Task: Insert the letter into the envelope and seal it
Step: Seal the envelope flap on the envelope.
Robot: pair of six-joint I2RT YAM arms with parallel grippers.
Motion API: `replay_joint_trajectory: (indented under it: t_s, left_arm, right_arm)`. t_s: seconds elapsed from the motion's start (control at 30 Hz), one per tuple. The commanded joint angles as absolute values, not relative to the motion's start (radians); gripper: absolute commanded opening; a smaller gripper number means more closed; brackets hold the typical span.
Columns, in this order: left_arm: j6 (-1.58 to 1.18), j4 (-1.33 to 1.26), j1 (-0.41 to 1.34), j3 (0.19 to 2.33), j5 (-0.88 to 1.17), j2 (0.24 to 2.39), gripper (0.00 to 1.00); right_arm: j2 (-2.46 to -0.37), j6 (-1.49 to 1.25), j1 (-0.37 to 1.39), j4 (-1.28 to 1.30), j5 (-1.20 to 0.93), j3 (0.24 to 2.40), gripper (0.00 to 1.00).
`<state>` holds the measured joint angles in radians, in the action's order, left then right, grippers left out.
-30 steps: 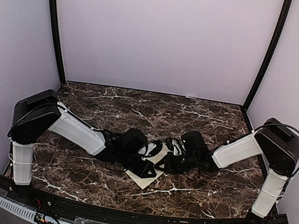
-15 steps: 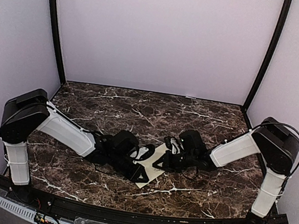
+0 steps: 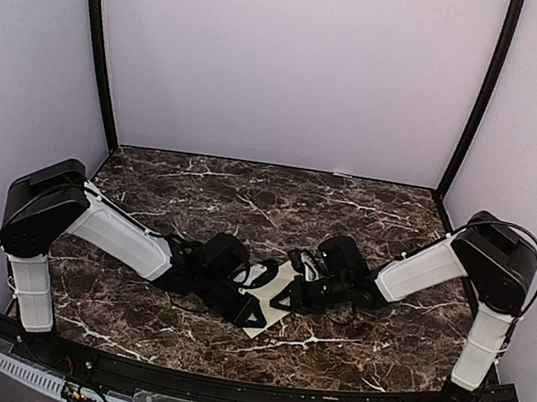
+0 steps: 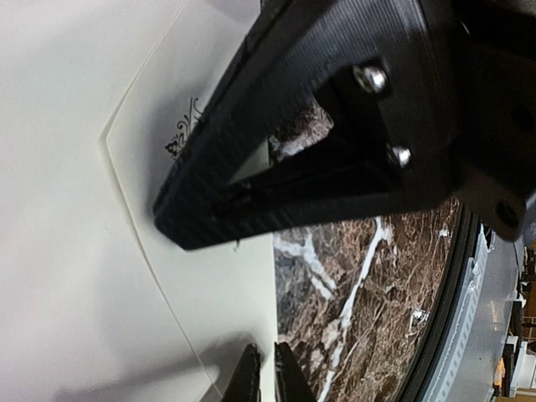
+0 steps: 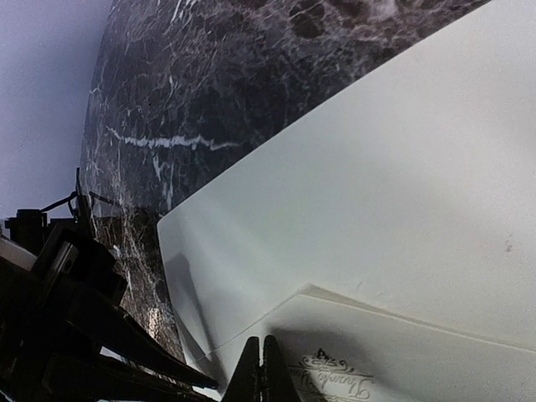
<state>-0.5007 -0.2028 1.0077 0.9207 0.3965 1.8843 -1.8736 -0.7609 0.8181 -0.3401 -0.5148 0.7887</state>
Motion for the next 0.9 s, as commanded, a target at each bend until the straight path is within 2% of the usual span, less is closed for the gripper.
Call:
replay_joint_trajectory:
  t_s: [0.0,0.33,0.63,0.87]
  left_arm:
    - [-0.497,-0.101,1.011,0.917,0.378,1.911,0.07]
    - [-0.498,-0.090,1.011,0.919,0.373,1.912,0.06]
    - [-0.504,-0.091,1.011,0.917,0.370,1.907,0.06]
    - [-0.508,-0.095,1.011,0.914,0.369,1.903,0.06]
  right_arm:
    - [-1.858,-0.732,0.859,-0.316,-0.555,0.779,0.01]
    - [-1.845,-0.780,0.818,-0.270,-0.418,0.754,0.00]
    - [-1.830,-0.715,0.738,-0.201,-0.361,0.735,0.00]
    - [-1.827,-0.684,0.714,-0.197,-0.392,0.729,0.00]
